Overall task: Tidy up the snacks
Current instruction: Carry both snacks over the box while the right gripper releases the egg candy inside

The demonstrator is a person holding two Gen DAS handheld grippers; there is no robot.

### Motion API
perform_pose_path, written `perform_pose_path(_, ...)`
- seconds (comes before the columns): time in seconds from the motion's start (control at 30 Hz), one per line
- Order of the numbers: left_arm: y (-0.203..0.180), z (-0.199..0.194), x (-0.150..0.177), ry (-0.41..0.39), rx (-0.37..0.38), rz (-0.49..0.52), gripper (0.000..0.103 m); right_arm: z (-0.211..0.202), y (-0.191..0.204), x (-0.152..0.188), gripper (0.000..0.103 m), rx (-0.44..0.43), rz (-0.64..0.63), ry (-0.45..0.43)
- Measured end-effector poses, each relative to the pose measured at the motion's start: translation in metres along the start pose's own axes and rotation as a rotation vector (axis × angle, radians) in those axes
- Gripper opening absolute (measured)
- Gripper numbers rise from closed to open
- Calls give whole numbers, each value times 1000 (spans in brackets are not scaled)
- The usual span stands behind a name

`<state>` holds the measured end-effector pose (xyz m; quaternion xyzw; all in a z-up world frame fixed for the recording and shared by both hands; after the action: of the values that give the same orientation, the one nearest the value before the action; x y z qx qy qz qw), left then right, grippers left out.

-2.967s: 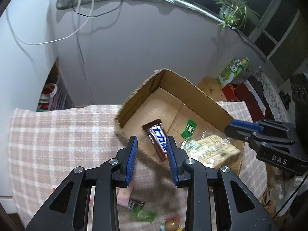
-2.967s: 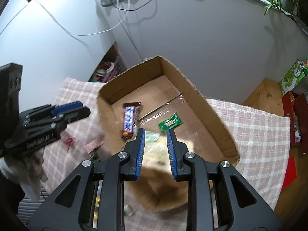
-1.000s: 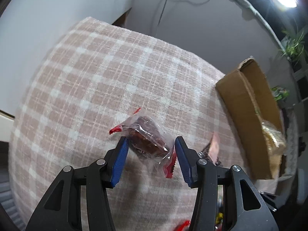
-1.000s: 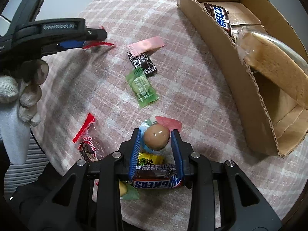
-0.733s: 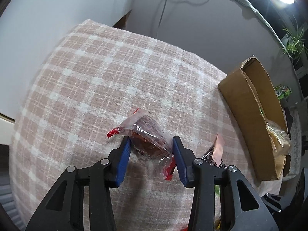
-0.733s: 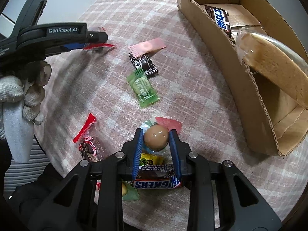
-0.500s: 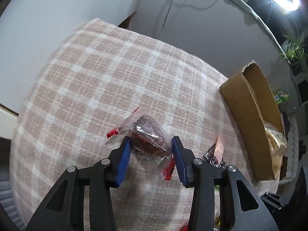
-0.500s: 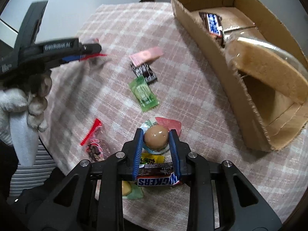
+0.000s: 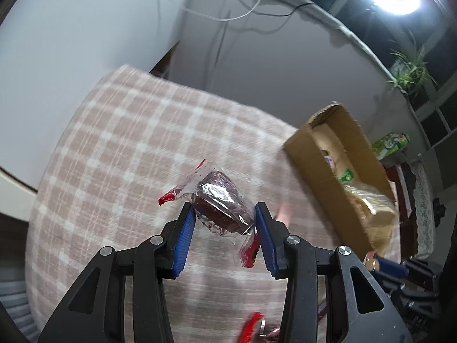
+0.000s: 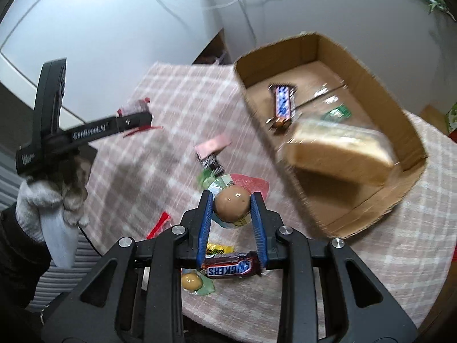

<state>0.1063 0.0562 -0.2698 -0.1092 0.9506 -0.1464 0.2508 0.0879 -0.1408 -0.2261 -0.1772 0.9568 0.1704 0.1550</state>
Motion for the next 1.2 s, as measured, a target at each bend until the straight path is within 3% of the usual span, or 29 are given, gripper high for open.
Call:
perform_pose_path(0.6,-94,3,-44,-41,104,151,41,-38,-90,-49,28,128,108,-121)
perform_pose_path(1.2,-148,54,-58,31,118,236,41,-4,-162,-56,28,201,201,-67)
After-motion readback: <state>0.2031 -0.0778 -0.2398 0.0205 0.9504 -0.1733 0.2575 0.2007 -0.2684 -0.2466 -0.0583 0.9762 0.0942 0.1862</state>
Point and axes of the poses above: each gripper's, at about its wrist camera, not at the fingertips, and z roughly the way its jaws point, y to its left, x to its underside, the point moved 9 cm from there along z, roughly the way its jaws point, and after that the axes turned 2 degrees about z, right-handed, at the moved point
